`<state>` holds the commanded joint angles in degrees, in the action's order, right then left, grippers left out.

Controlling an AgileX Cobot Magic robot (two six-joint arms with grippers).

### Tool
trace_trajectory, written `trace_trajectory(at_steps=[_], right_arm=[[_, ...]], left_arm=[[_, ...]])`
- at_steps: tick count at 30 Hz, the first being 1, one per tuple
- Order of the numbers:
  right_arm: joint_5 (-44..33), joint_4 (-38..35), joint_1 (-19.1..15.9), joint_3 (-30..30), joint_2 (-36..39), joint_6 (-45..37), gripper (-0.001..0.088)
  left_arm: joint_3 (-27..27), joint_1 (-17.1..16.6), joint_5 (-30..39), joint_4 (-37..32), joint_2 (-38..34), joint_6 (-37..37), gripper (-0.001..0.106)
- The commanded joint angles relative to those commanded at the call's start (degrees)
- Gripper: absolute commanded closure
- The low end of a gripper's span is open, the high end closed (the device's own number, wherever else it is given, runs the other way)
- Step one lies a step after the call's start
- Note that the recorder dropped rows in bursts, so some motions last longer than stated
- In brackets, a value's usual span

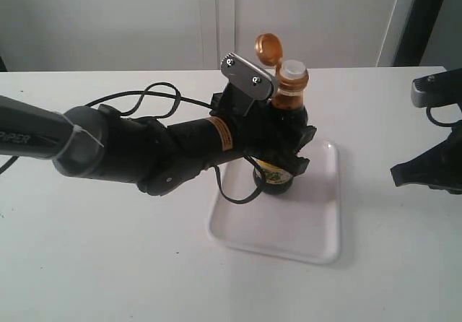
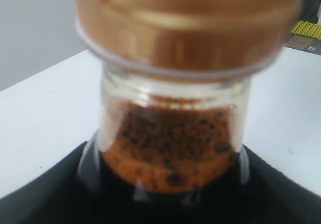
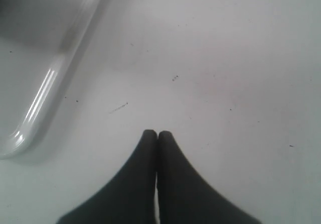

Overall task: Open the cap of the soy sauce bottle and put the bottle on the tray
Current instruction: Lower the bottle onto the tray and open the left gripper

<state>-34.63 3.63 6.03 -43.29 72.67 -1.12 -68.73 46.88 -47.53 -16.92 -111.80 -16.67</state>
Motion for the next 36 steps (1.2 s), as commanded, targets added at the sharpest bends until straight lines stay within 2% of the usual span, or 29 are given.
trace_trajectory(at_steps=[10,12,14,18,22,27,36], right_arm=[[0.0,-0.4,0.0,0.0,0.0,0.0,0.0868],[0.1,-0.4,0.0,0.0,0.0,0.0,0.0868],[0.1,-0.4,0.0,0.0,0.0,-0.1,0.0868],[0.1,-0.4,0.0,0.0,0.0,-0.1,0.0868],[0.1,-0.4,0.0,0.0,0.0,-0.1,0.0868],[0.1,-0.4,0.0,0.0,0.0,-0.1,0.0868],[0.1,-0.6,0.0,0.0,0.0,-0.2,0.0868]], left_arm=[[0.0,0.6,-0.9,-0.5,-1.6,0.0,0.105],[0.0,0.6,-1.0,-0.5,-1.6,0.0,0.102],[0.0,0.6,-0.9,-0.5,-1.5,0.0,0.095],[0.0,0.6,-0.8,-0.5,-1.5,-0.4,0.070],[0.0,0.6,1.4,-0.4,-1.5,-2.3,0.053],[0.0,0.6,5.5,-0.4,-1.5,-4.4,0.038],[0.0,0.6,11.7,-0.2,0.8,-4.4,0.019]])
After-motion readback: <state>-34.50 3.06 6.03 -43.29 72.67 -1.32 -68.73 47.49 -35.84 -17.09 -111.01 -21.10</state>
